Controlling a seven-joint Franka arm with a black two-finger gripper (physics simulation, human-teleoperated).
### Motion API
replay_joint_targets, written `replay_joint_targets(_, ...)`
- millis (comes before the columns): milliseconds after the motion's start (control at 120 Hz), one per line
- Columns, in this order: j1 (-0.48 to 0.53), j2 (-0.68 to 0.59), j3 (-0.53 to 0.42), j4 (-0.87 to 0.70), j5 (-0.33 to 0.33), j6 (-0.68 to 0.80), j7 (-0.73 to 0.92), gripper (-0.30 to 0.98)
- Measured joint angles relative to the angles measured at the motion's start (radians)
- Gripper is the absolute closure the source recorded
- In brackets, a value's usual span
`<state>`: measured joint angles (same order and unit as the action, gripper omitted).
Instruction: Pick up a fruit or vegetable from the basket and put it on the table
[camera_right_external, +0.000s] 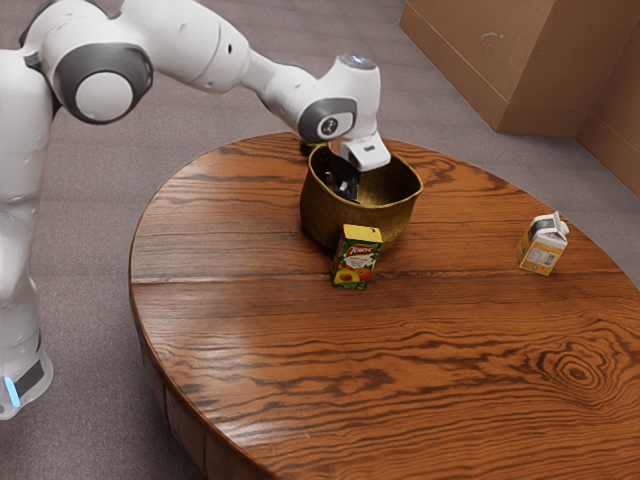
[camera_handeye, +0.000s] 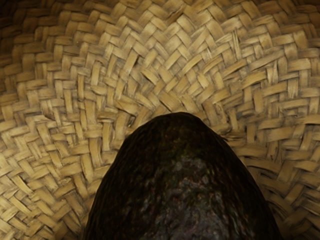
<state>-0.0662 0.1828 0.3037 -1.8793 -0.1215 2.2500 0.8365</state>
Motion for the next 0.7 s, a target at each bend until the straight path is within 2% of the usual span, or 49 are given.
replay_joint_targets(700,0.000,0.051,-0.001,0.007,-0.032,0.056,0.017,0.00)
